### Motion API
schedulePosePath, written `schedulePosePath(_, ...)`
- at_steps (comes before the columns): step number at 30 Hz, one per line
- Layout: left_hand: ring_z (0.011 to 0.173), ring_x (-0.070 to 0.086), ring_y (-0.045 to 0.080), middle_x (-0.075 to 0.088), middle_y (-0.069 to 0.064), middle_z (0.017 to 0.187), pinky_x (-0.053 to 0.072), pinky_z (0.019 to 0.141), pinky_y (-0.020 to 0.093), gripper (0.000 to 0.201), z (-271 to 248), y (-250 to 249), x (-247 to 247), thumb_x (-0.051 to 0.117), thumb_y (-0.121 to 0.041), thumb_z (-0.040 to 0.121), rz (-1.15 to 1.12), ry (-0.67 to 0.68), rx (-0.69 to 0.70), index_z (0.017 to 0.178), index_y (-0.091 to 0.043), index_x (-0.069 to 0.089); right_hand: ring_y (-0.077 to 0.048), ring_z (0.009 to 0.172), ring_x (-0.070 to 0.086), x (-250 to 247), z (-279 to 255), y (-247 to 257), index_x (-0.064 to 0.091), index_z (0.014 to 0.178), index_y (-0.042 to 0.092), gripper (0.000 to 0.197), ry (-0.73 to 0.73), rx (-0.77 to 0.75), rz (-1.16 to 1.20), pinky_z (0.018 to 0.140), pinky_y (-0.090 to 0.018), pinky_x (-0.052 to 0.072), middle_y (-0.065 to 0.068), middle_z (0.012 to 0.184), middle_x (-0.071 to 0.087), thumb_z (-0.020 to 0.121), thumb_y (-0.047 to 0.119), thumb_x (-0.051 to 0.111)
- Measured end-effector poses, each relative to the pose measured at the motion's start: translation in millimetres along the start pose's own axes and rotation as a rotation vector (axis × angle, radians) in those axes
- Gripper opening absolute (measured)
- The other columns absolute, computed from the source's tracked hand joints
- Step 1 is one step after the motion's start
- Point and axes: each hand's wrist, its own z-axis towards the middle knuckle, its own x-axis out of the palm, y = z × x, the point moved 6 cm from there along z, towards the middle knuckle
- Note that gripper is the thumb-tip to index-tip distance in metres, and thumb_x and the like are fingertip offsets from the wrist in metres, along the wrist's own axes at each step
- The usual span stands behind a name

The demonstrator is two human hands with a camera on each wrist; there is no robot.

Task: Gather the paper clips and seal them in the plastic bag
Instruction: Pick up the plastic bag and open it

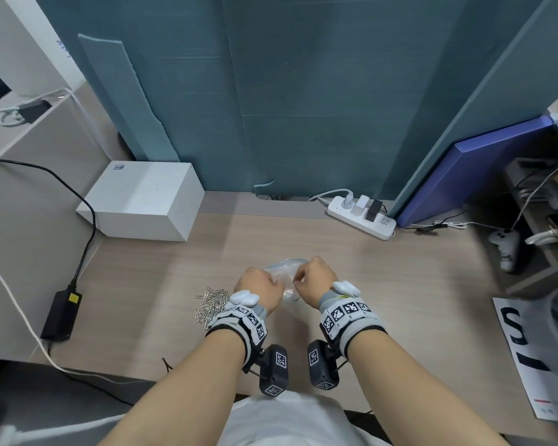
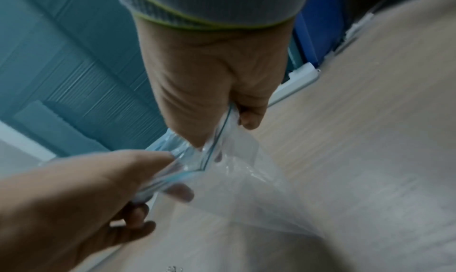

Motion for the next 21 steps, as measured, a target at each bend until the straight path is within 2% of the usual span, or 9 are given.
schedulePosePath(2, 0.073, 0.066, 0.025, 0.069, 0.003, 0.087, 0.057, 0.067, 0.031, 0.042, -2, -1, -1, 0.064, -0.053, 0.077, 0.048, 0.003, -0.044, 0.089, -0.013, 0.067, -0.025, 0.098, 0.067, 1, -2, 1, 0.076, 0.103, 0.022, 0.017, 0.014, 0.03, -0.028, 0.083, -0.034, 0.055, -0.002, 0.116, 0.063, 0.088, 0.019, 0.07)
schedulePosePath(5, 0.09, 0.064, 0.028, 0.055, 0.006, 0.107, 0.057, 0.079, 0.036, 0.029, -3, -2, -1, 0.068, -0.025, 0.084, 0.122, 0.01, -0.034, 0.107, -0.008, 0.061, -0.031, 0.105, 0.06, 10, -5, 5, 0.053, 0.134, 0.026, 0.051, 0.161, 0.065, -0.205, 0.084, -0.04, 0.053, -0.007, 0.127, 0.046, 0.086, 0.015, 0.067)
schedulePosePath(9, 0.104, 0.062, 0.031, 0.046, 0.007, 0.131, 0.053, 0.092, 0.037, 0.038, 5, 6, 12, 0.062, -0.007, 0.088, 0.159, 0.112, 0.075, 0.122, -0.023, 0.066, -0.037, 0.099, 0.058, 21, -10, 5, 0.039, 0.14, 0.025, 0.058, 0.236, 0.131, -0.249, 0.076, -0.04, 0.048, -0.01, 0.133, 0.035, 0.088, 0.01, 0.059)
schedulePosePath(11, 0.115, 0.062, 0.03, 0.052, 0.006, 0.14, 0.048, 0.089, 0.03, 0.046, 10, 8, 16, 0.056, -0.006, 0.093, 0.146, 0.201, 0.096, 0.136, -0.023, 0.059, -0.037, 0.106, 0.06, 29, -9, 5, 0.038, 0.142, 0.025, 0.059, 0.261, 0.121, -0.224, 0.082, -0.041, 0.051, -0.008, 0.137, 0.037, 0.089, 0.009, 0.057)
schedulePosePath(13, 0.116, 0.063, 0.027, 0.061, 0.005, 0.137, 0.048, 0.09, 0.028, 0.042, 15, 13, 19, 0.051, -0.01, 0.097, 0.098, 0.242, 0.105, 0.136, -0.019, 0.061, -0.036, 0.112, 0.06, 39, -5, 5, 0.041, 0.145, 0.027, 0.062, 0.291, 0.079, -0.174, 0.091, -0.044, 0.055, -0.005, 0.139, 0.041, 0.089, 0.005, 0.056)
schedulePosePath(16, 0.088, 0.069, 0.023, 0.073, 0.002, 0.107, 0.057, 0.079, 0.032, 0.022, 16, 25, 18, 0.059, -0.025, 0.093, 0.067, 0.175, 0.065, 0.105, -0.019, 0.077, -0.029, 0.107, 0.064, 44, -1, 7, 0.067, 0.124, 0.027, 0.036, 0.212, 0.096, -0.086, 0.094, -0.039, 0.054, -0.001, 0.13, 0.051, 0.091, 0.014, 0.06)
schedulePosePath(18, 0.071, 0.066, 0.02, 0.071, 0.002, 0.085, 0.055, 0.066, 0.03, 0.034, 17, 32, 22, 0.065, -0.046, 0.087, 0.07, 0.139, 0.059, 0.084, -0.014, 0.075, -0.025, 0.094, 0.067, 47, 2, 7, 0.077, 0.095, 0.025, 0.011, 0.134, 0.131, -0.072, 0.087, -0.033, 0.056, -0.001, 0.116, 0.061, 0.09, 0.028, 0.068)
schedulePosePath(19, 0.07, 0.065, 0.02, 0.069, 0.003, 0.083, 0.054, 0.066, 0.03, 0.036, 16, 32, 24, 0.065, -0.048, 0.087, 0.102, 0.135, 0.063, 0.082, -0.013, 0.073, -0.024, 0.088, 0.068, 50, 0, 5, 0.077, 0.087, 0.024, 0.008, 0.126, 0.157, -0.071, 0.084, -0.032, 0.057, -0.001, 0.11, 0.065, 0.088, 0.029, 0.07)
schedulePosePath(21, 0.08, 0.066, 0.023, 0.066, 0.005, 0.094, 0.055, 0.072, 0.031, 0.019, 25, 30, 31, 0.064, -0.03, 0.091, 0.184, 0.177, 0.12, 0.091, -0.014, 0.073, -0.024, 0.085, 0.069, 62, 1, 1, 0.075, 0.088, 0.025, 0.01, 0.142, 0.223, -0.077, 0.081, -0.033, 0.058, -0.002, 0.106, 0.068, 0.088, 0.018, 0.067)
